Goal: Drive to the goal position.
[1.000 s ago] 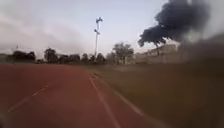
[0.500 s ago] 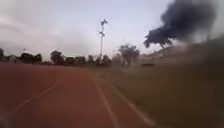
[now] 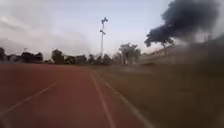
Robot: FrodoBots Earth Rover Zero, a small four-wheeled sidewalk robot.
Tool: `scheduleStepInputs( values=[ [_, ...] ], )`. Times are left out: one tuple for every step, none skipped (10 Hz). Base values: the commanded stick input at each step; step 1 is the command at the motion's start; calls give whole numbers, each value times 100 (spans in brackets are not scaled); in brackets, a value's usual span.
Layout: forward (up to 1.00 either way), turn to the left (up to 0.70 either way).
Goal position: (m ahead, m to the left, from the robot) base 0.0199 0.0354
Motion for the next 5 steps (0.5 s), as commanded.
scheduleStepInputs(
  values=[
    [70,0],
    [70,4],
    [70,8],
    [70,13],
    [70,17]
  ],
)
